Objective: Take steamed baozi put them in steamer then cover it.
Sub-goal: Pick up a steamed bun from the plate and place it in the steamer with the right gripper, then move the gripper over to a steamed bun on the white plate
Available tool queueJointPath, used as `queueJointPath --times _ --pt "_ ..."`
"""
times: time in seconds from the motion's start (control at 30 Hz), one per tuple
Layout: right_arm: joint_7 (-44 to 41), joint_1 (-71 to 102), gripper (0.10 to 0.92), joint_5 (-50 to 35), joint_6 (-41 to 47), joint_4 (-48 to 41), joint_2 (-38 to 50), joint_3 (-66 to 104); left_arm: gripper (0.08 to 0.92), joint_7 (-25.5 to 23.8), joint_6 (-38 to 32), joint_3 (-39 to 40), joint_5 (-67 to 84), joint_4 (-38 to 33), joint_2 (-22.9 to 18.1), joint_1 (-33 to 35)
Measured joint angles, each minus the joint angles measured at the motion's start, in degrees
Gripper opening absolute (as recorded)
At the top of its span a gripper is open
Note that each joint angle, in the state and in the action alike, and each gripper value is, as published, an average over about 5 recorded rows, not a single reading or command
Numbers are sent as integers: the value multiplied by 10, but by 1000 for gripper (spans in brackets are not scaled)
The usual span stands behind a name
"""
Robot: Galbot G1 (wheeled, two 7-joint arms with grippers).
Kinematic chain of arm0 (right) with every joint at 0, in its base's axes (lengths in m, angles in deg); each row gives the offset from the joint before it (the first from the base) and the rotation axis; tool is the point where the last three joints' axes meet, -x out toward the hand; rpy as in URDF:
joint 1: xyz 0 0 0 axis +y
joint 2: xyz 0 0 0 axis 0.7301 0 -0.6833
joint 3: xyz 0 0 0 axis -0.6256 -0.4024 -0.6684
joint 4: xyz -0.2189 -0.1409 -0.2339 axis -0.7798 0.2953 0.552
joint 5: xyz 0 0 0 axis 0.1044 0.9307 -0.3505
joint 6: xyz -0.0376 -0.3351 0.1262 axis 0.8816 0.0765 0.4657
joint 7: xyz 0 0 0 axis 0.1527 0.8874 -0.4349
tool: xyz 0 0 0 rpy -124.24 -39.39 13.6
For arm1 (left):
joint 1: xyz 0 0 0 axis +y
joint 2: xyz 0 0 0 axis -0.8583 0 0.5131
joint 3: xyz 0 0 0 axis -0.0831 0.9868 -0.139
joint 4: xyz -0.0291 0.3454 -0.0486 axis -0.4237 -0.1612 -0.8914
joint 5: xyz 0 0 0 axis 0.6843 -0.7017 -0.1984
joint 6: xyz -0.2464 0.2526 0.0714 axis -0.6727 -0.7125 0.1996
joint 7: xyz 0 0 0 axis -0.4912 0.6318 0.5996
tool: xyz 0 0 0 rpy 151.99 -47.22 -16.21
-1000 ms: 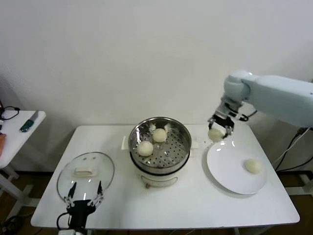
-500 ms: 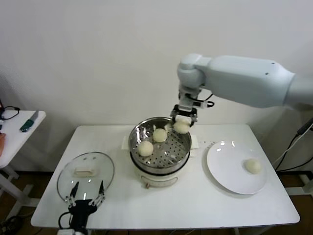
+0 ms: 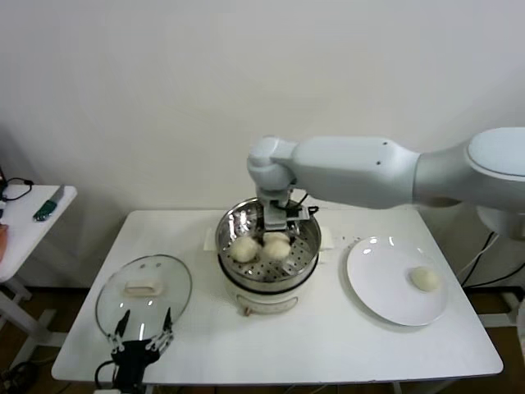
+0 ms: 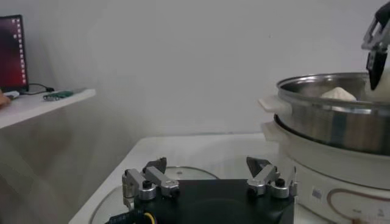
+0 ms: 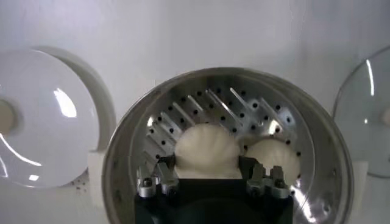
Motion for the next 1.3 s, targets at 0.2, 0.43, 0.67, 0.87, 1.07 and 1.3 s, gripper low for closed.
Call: queueJointPath --times 0.2,0.43,0.67,0.87,1.07,1.3 --pt "0 16 694 17 -6 9 -7 -3 823 -2 -1 -1 1 3 0 2" --pt "1 32 743 36 -10 14 -8 -3 823 -4 -1 -3 2 5 0 3" --pt "1 32 821 48 -11 15 -5 4 823 -5 -2 -4 3 7 1 2" --pt "8 14 823 43 -12 15 10 9 823 -5 -2 -4 2 6 1 2" --pt "28 -28 823 12 12 14 52 -3 823 -4 -5 -2 1 6 0 6" --pt "54 -92 823 -105 128 16 139 -81 823 -8 -8 1 -1 6 3 15"
